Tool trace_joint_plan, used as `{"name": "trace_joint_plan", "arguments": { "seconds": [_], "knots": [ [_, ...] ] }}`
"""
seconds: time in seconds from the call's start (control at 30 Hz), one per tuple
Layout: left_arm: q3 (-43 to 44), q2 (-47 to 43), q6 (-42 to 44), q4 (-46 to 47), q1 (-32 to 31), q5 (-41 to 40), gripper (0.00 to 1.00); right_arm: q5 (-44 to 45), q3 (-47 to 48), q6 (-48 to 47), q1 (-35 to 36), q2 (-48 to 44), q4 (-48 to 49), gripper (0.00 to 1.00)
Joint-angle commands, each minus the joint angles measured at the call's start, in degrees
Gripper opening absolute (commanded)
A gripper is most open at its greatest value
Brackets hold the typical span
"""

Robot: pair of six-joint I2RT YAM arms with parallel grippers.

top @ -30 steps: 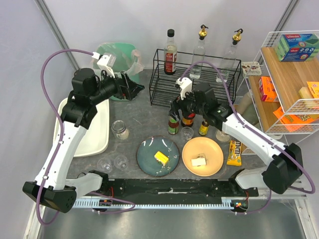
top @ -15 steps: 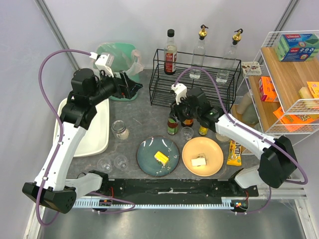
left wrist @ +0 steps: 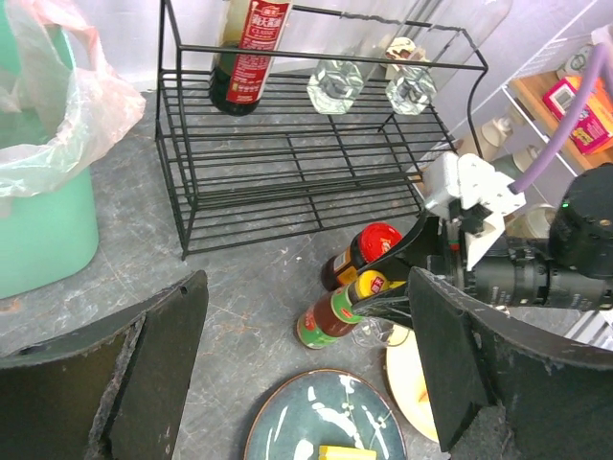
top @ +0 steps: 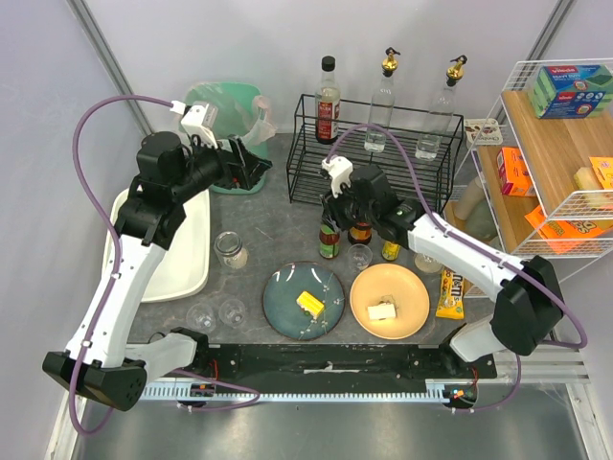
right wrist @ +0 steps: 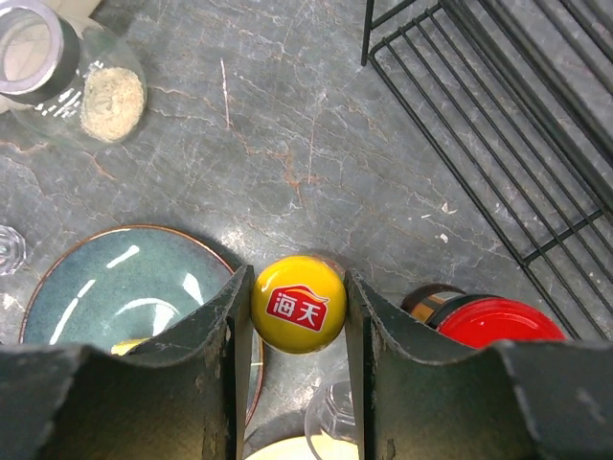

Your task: Clear the kitchen counter

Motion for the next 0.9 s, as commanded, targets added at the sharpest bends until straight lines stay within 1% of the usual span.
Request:
{"name": "trace_joint_plan", "arguments": {
  "seconds": [0.0, 0.2, 0.4, 0.67, 0.87],
  "knots": [
    [2.2, -2.1, 1.7, 0.0, 0.1, -2.6, 0.9, 0.0, 10.6, -0.8, 0.4, -1.6, 3.0, 0.0],
    [2.1, -3.1, 2.6, -0.2, 0.0, -5.3, 0.9, -0.3, 20.6, -2.4, 0.3, -0.2, 1.1, 0.0],
    [2.0, -3.7, 3.1, -0.6, 0.0, -6.1, 0.9, 1.9, 29.8, -4.0, 0.4, 3.1, 1.0, 0.0],
    [2.0, -3.7, 3.7, -1.0, 0.0, -6.8, 0.9, 9.3, 39.9, -7.8, 0.2, 11.5, 5.2, 0.0],
    [2.1, -4.2, 4.2, -1.8, 0.0, -7.7, 0.9, 11.5, 48.2, -9.7, -0.5, 17.3, 7.1, 0.0]
  ]
}}
